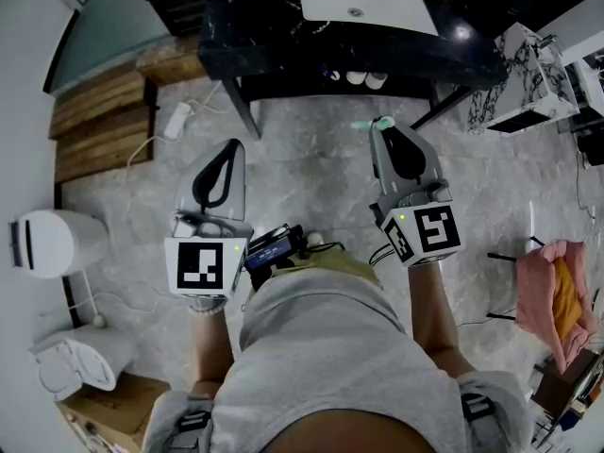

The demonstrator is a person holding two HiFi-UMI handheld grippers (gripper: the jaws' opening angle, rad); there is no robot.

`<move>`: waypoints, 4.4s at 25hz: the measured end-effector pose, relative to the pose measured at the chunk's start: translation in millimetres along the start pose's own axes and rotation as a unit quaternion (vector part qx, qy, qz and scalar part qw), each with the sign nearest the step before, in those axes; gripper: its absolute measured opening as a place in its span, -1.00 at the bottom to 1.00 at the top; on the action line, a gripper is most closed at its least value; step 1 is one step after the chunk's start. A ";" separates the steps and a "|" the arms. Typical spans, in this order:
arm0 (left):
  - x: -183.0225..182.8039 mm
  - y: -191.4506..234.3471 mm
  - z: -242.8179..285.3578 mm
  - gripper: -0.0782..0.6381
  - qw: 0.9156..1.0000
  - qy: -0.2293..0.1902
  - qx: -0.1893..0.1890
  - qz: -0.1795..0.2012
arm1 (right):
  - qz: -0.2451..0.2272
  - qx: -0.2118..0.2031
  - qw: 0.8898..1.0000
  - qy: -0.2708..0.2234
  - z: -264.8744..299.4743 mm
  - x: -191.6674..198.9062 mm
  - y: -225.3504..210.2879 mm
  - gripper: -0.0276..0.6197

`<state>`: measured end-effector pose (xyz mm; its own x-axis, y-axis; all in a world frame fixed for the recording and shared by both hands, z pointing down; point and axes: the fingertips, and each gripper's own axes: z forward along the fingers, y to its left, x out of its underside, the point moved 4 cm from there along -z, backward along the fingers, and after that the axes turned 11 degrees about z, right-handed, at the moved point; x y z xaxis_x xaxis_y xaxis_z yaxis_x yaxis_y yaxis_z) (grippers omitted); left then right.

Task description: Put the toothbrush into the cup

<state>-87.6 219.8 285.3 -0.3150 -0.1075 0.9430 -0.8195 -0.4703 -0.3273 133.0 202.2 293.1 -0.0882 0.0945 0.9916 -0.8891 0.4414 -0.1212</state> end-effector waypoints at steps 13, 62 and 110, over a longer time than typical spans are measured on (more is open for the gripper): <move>-3.8 -8.2 5.1 -0.76 1.000 0.001 -0.002 -0.002 | 0.035 0.017 0.999 -0.015 -7.8 -2.7 -17.6 -0.84; -17.5 -45.1 53.3 -0.76 1.000 -0.012 -0.019 0.013 | 0.030 -0.012 0.999 -0.030 -5.2 1.3 -72.8 -0.84; 30.8 177.6 322.4 -0.76 0.998 -0.032 0.052 0.001 | 0.013 0.060 0.998 -0.026 303.0 -43.9 -143.6 -0.84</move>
<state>-88.5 -149.5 275.6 -0.2825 -0.1622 0.9455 -0.7635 -0.5587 -0.3239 128.5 -135.7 280.7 -0.1325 0.0557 0.9896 -0.9336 0.3284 -0.1435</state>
